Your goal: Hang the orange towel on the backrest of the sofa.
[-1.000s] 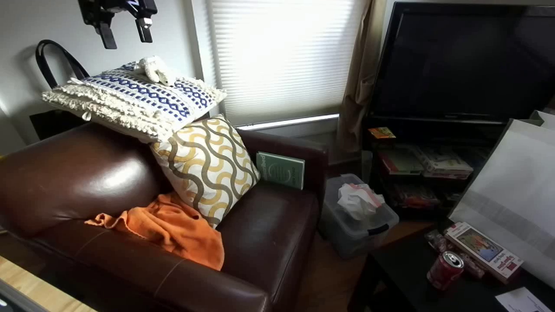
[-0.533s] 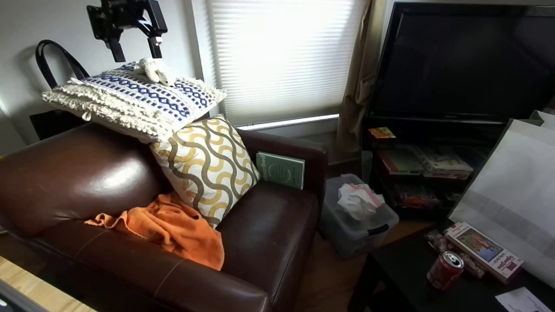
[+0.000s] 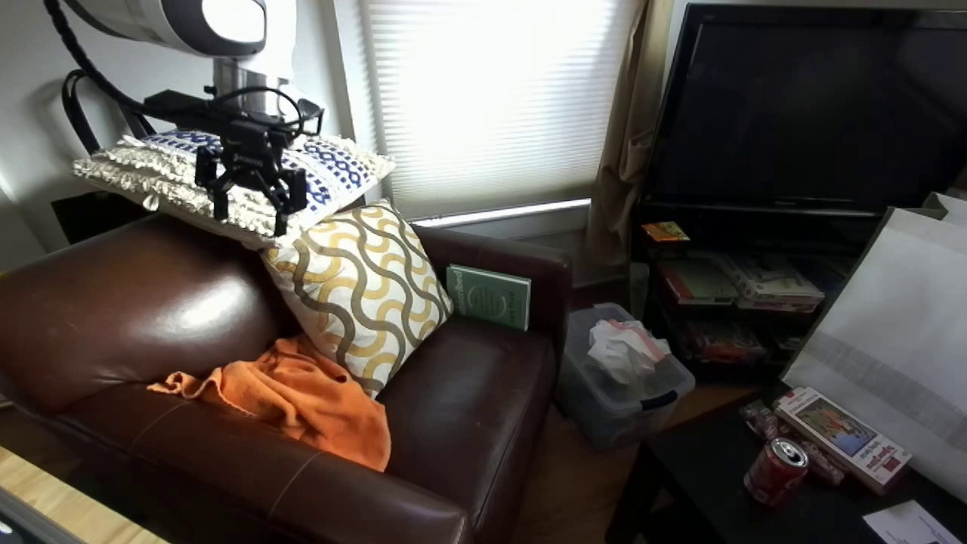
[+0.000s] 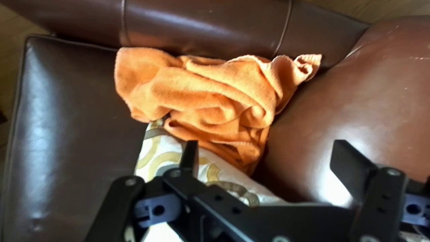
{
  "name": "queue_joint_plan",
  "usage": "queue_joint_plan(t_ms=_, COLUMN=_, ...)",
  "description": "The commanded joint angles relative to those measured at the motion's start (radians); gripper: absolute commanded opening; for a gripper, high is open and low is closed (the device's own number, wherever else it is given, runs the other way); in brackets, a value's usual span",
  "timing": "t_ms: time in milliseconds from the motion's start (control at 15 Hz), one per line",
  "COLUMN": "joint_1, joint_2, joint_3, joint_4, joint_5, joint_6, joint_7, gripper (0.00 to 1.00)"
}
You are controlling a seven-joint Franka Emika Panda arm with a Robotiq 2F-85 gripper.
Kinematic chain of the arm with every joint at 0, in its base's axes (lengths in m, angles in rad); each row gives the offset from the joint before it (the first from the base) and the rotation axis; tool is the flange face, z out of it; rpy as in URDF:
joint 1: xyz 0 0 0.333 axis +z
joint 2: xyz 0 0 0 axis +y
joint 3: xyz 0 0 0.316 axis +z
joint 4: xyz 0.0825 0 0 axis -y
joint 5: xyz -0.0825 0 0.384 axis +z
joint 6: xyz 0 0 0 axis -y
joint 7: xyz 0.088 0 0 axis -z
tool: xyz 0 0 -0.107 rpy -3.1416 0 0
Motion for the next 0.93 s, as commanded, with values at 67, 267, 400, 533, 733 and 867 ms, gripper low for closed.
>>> queue_joint_plan(t_ms=67, joint_1=0.001, joint_2=0.083, joint_3=0.003, joint_4=0.007, joint_5=0.053, joint_6=-0.004, joint_7=-0.031, gripper=1.00)
queue_joint_plan(t_ms=267, joint_1=-0.002, joint_2=0.136, joint_3=0.006, joint_4=0.027, joint_5=0.068, joint_6=-0.004, joint_7=-0.039, gripper=1.00)
queue_joint_plan(t_ms=400, joint_1=0.000, joint_2=0.175, joint_3=0.008, joint_4=0.043, joint_5=0.064, joint_6=-0.002, joint_7=-0.040, gripper=1.00)
queue_joint_plan(t_ms=533, joint_1=0.000, joint_2=0.250, joint_3=0.016, joint_4=0.037, joint_5=0.093, joint_6=0.022, joint_7=-0.076, gripper=1.00)
queue_joint_plan(t_ms=733, joint_1=-0.009, joint_2=0.399, joint_3=0.046, joint_4=0.036, joint_5=0.152, joint_6=0.068, joint_7=-0.163, gripper=1.00)
queue_joint_plan(t_ms=867, joint_1=-0.021, joint_2=0.520, joint_3=0.081, joint_4=0.069, joint_5=0.189, joint_6=0.122, joint_7=-0.223, gripper=1.00)
